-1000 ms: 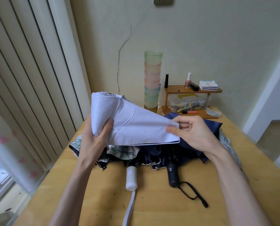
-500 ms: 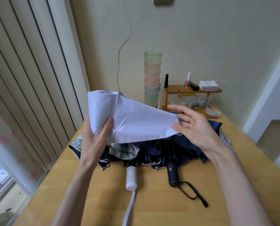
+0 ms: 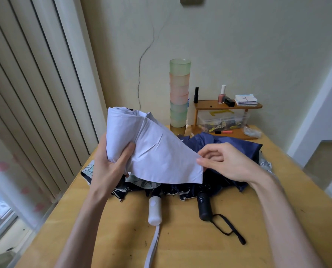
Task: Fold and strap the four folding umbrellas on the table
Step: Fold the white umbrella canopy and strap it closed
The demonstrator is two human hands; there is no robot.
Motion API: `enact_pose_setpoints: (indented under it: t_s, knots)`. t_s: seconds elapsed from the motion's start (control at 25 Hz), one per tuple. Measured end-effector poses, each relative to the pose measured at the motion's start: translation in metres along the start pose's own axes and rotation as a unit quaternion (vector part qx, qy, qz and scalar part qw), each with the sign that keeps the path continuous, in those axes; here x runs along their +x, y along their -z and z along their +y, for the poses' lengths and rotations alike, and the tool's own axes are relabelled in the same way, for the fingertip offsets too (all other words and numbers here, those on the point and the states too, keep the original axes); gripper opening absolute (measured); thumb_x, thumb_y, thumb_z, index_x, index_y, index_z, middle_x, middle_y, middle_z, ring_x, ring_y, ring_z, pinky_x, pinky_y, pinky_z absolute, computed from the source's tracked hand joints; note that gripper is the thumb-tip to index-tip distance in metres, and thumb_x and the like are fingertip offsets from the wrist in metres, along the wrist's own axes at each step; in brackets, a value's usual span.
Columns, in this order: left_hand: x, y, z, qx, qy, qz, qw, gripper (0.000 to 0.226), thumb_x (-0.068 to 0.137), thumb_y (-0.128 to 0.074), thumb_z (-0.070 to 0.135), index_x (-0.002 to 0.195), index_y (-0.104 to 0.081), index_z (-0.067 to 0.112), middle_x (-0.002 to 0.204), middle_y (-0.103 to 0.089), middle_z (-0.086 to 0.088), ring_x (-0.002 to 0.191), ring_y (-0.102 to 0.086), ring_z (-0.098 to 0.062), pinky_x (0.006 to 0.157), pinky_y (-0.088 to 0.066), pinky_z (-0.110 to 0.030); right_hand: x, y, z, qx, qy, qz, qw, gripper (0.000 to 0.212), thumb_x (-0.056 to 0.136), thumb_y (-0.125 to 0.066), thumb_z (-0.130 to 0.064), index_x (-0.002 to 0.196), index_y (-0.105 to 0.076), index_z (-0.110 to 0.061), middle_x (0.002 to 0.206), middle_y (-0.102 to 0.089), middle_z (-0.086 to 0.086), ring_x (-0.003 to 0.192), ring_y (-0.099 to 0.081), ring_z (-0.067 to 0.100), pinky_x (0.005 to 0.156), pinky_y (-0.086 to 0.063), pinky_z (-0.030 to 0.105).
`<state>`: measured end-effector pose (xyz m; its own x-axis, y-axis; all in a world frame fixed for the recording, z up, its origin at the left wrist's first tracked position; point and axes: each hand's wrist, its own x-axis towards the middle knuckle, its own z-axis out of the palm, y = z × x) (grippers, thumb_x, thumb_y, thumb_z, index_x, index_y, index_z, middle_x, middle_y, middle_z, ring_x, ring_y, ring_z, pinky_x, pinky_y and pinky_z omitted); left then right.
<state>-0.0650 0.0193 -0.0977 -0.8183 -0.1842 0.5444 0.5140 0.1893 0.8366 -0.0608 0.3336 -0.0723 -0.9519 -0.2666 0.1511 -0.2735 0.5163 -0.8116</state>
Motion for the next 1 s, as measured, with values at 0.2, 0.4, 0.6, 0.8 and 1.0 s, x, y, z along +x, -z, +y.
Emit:
enact_pose_setpoints:
  t_s: [0.2, 0.4, 0.6, 0.8, 1.0]
  knots:
    - [0.002, 0.000, -0.006, 0.029, -0.002, 0.010, 1.000, 0.037, 0.097, -0.074, 0.017, 0.131, -0.058, 0.015, 0.100, -0.067, 0.030, 0.090, -0.063, 0.009, 0.073, -0.047, -0.007, 0.004, -0.003, 0.007, -0.012, -0.014, 0.072, 0.997, 0.007, 0.092, -0.082, -0.019, 0.095, -0.076, -0.017, 0.086, -0.078, 0.001, 0.081, -0.075, 0.012, 0.079, -0.059, 0.020]
    - [0.003, -0.002, -0.009, 0.037, 0.004, 0.012, 0.999, 0.037, 0.097, -0.074, 0.019, 0.130, -0.058, 0.017, 0.099, -0.065, 0.031, 0.090, -0.062, 0.007, 0.073, -0.047, -0.009, 0.005, -0.006, 0.008, -0.030, -0.020, 0.084, 0.996, 0.008, 0.092, -0.082, -0.018, 0.094, -0.080, -0.026, 0.086, -0.079, -0.013, 0.083, -0.073, 0.001, 0.078, -0.055, 0.011]
    - [0.001, -0.005, -0.008, 0.017, 0.021, 0.016, 0.999, 0.042, 0.096, -0.077, 0.027, 0.132, -0.056, 0.026, 0.115, -0.066, 0.019, 0.103, -0.064, -0.002, 0.082, -0.054, -0.023, 0.008, -0.008, 0.008, 0.086, -0.047, 0.156, 0.983, 0.008, 0.095, -0.078, -0.012, 0.102, -0.079, -0.013, 0.089, -0.082, 0.001, 0.079, -0.076, 0.007, 0.077, -0.062, 0.022]
    - [-0.002, -0.011, -0.009, -0.018, 0.082, 0.007, 0.996, 0.065, 0.087, -0.083, 0.037, 0.139, -0.048, 0.023, 0.121, -0.061, 0.000, 0.094, -0.066, -0.013, 0.058, -0.056, -0.027, 0.015, -0.025, 0.002, 0.256, -0.057, 0.201, 0.944, 0.020, 0.102, -0.070, -0.021, 0.123, -0.070, -0.020, 0.100, -0.081, -0.001, 0.094, -0.075, 0.005, 0.083, -0.057, 0.018]
    - [-0.003, -0.014, -0.004, -0.048, 0.123, 0.015, 0.991, 0.059, 0.091, -0.082, 0.023, 0.139, -0.048, 0.019, 0.117, -0.063, -0.004, 0.077, -0.068, -0.001, 0.051, -0.056, -0.023, 0.022, -0.043, 0.001, 0.203, -0.063, 0.289, 0.933, 0.014, 0.106, -0.064, -0.020, 0.098, -0.073, -0.014, 0.082, -0.079, 0.000, 0.058, -0.057, 0.011, 0.062, -0.051, 0.024]
